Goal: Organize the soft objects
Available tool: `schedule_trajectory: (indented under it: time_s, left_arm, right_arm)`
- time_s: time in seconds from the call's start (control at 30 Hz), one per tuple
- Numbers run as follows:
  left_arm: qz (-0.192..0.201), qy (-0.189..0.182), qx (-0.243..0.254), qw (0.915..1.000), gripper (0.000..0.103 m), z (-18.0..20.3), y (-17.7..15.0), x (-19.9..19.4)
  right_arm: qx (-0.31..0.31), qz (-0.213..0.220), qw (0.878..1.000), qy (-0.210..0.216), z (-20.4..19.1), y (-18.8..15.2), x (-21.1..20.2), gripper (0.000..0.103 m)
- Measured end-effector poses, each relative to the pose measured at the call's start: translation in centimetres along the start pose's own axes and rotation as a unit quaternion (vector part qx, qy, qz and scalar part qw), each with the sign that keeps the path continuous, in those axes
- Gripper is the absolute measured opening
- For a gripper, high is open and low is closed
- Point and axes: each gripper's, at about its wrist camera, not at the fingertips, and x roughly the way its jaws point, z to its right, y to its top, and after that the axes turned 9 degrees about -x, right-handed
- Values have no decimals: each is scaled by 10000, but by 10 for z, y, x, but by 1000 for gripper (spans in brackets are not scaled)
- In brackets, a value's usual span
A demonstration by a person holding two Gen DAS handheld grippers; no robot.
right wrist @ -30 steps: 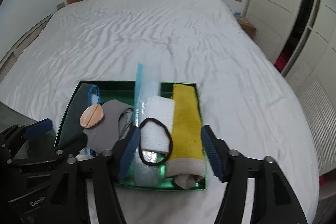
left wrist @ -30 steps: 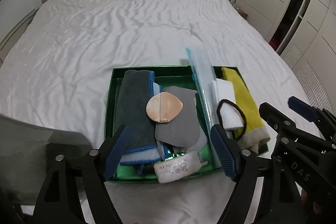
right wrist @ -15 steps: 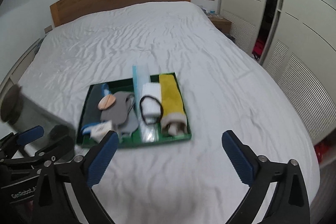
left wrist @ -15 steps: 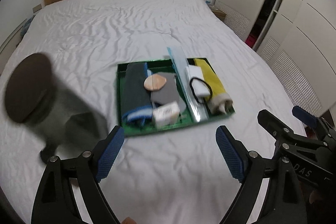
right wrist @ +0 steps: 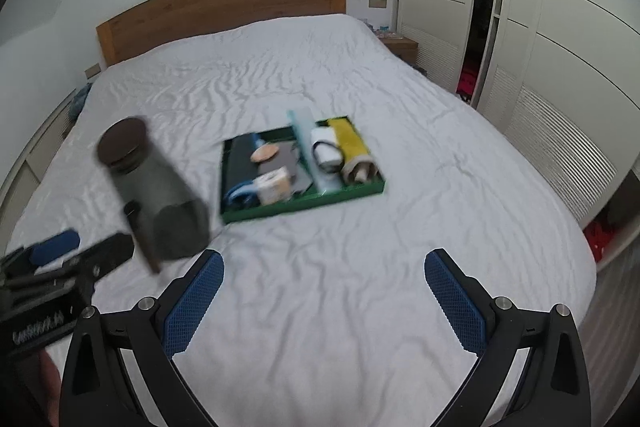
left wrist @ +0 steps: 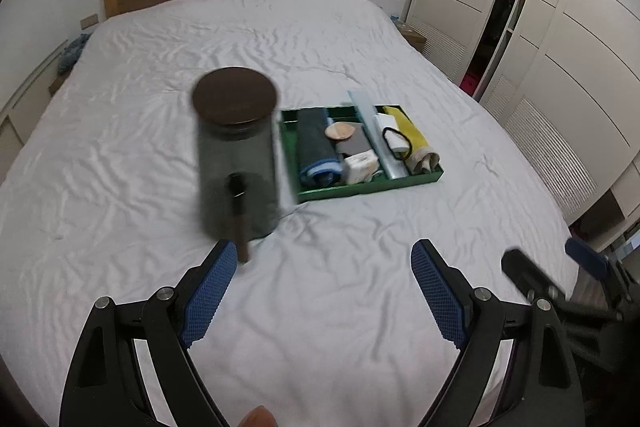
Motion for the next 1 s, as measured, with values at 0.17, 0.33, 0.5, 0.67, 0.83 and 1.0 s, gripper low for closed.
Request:
schedule_trajectory:
  time_s: [0.17, 0.33, 0.5, 0.67, 0.83, 1.0]
  left_arm:
    - [51, -106, 84, 9999, 85, -21, -11, -51]
    - [66, -285, 244, 9993, 85, -26, -20, -103]
    - [185, -242, 405, 9987, 85, -24, -20, -142]
    - [55, -205, 295, 9993, 85, -22, -20, -163]
    - [114, -151, 235, 9995, 85, -24, -19, -186]
    - [215, -151, 181, 9995, 85, -30, -19, -208]
  right_arm:
    - [-134, -113, 9998, -102, -36, -16, -76, 103]
    - [-313, -115, 9991, -243, -57, -15, -141, 103]
    - [-423, 16, 9989, -191, -64, -10, -183, 103]
    - [-504, -50, 9987, -64, -57, -7, -210, 103]
    - [-707, 50, 9974, 90, -57, 1, -235, 103]
    - [-865, 71, 9961, 163, -66, 1, -253, 103]
